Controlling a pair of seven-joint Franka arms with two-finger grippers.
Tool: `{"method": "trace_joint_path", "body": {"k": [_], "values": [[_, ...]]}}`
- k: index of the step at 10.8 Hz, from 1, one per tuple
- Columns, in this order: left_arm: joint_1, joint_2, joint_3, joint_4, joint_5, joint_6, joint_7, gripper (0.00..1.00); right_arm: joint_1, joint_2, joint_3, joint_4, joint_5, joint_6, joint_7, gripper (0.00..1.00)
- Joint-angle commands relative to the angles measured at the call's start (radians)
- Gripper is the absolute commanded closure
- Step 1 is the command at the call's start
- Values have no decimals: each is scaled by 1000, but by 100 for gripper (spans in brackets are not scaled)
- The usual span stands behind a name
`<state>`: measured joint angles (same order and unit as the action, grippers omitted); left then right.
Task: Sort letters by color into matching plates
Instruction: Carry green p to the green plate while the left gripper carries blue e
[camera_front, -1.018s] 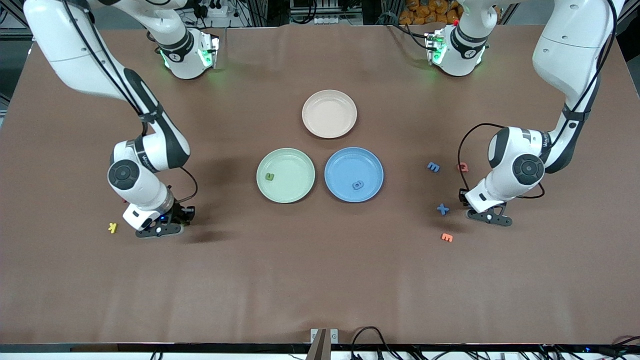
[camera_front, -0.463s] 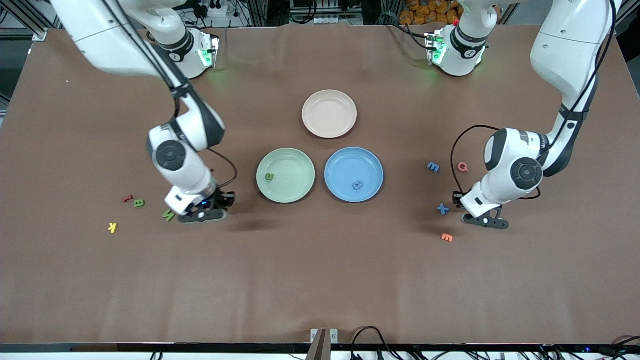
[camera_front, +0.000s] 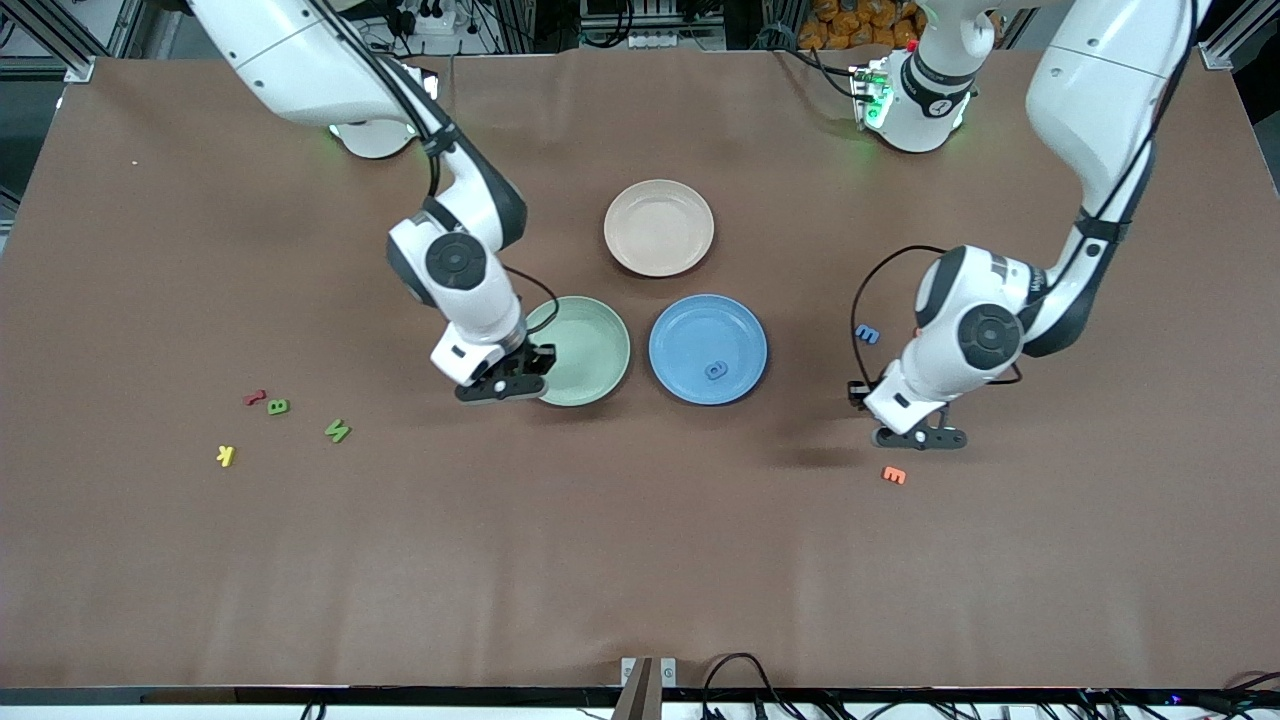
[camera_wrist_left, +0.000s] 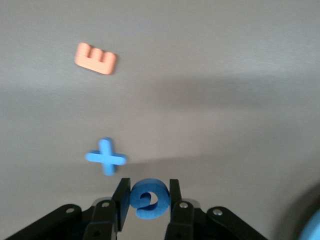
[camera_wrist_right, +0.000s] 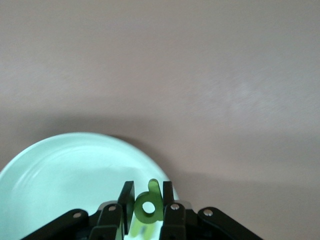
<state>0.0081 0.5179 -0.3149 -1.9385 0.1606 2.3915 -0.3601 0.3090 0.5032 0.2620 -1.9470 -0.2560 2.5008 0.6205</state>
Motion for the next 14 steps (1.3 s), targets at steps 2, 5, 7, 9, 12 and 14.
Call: {"method": "trace_joint_path", "body": {"k": [2,5,7,9,12,14], "values": [[-123,10,4,26,-9,-18,-206,100,64,-6,-4,-12,-11,-10,91,84],[-203,25,2,52,-6,-20,-319,100,82,0,-3,-10,-9,-10,117,72],[-262,44,4,66,-6,-18,-385,100,82,0,-3,-9,-11,-10,148,0],[-321,53,3,67,-6,-18,-443,100,79,0,-4,-1,-11,-10,145,0],[-381,83,7,81,-4,-18,-496,100,26,-18,-12,2,-11,-45,121,0],[-379,83,8,93,-1,-18,-494,1,-17,-25,-59,8,-12,-43,93,0]]}}
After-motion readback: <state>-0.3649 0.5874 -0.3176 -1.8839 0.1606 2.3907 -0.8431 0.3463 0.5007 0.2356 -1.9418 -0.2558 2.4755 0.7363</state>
